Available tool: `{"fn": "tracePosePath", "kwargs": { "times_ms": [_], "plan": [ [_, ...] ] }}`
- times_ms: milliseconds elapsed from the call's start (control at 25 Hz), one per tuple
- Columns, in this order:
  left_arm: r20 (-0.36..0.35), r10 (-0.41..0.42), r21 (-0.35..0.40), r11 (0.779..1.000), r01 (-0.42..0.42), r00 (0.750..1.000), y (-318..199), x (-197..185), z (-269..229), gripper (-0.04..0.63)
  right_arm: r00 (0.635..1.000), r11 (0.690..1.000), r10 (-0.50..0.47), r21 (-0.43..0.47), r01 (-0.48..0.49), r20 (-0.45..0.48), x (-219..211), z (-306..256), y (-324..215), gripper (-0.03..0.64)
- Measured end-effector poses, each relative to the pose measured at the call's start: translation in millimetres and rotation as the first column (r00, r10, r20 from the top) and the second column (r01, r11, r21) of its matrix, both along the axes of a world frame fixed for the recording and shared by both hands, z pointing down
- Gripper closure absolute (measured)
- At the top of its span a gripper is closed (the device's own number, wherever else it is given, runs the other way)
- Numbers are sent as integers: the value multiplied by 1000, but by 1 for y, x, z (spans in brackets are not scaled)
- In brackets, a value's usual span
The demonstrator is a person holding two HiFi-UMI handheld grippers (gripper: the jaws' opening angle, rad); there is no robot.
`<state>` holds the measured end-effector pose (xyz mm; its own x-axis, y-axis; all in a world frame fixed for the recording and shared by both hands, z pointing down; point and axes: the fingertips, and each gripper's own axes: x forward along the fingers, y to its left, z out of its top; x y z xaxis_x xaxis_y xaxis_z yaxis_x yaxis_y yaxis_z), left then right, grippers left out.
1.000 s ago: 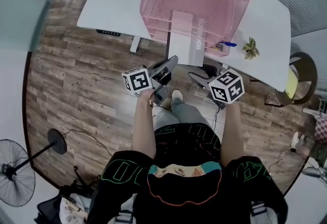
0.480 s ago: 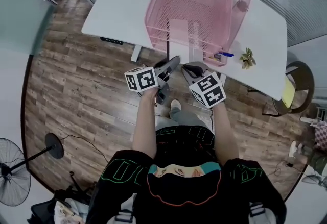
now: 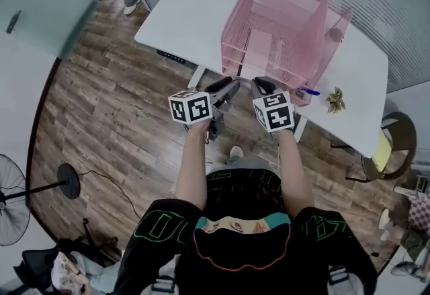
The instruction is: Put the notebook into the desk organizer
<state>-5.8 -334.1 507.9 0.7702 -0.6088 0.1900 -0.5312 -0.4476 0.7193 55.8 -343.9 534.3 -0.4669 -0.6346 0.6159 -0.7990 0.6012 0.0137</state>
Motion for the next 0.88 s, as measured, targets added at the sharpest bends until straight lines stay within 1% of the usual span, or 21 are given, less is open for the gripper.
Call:
{"fn": "tracePosePath", "kwargs": {
  "times_ms": [80, 200, 280, 360, 440, 520, 640, 800, 880],
  "plan": [
    [14, -43, 46, 998, 42, 999, -3, -11, -11, 505, 1000, 1000, 8, 0, -8, 18, -4, -3, -1, 591],
    [31, -104, 132, 986, 99, 994, -7, -26, -32, 598, 996, 999, -43, 4, 43, 76, -18, -14, 4, 591],
    [39, -139, 187, 974, 129, 990, -11, -35, -48, 600, 986, 996, -86, 38, 81, 141, -30, -30, 5, 597],
    [50, -174, 242, 957, 157, 983, -13, -43, -65, 600, 970, 992, -103, 96, 83, 221, -38, -55, 3, 614],
    [72, -218, 297, 936, 188, 973, -15, -54, -81, 600, 942, 984, -123, 159, 76, 311, -45, -84, 1, 614],
    [101, -274, 351, 909, 224, 956, -16, -68, -97, 600, 911, 972, -160, 222, 78, 381, -54, -112, 0, 614],
    [130, -368, 438, 854, 279, 921, -16, -92, -124, 600, 879, 947, -220, 309, 88, 424, -68, -150, -2, 614],
    [155, -479, 540, 774, 332, 864, -12, -119, -161, 600, 854, 917, -262, 391, 76, 449, -82, -191, -7, 614],
    [175, -531, 578, 737, 350, 829, -9, -132, -174, 600, 850, 906, -271, 417, 67, 452, -89, -204, -10, 614]
  ]
}}
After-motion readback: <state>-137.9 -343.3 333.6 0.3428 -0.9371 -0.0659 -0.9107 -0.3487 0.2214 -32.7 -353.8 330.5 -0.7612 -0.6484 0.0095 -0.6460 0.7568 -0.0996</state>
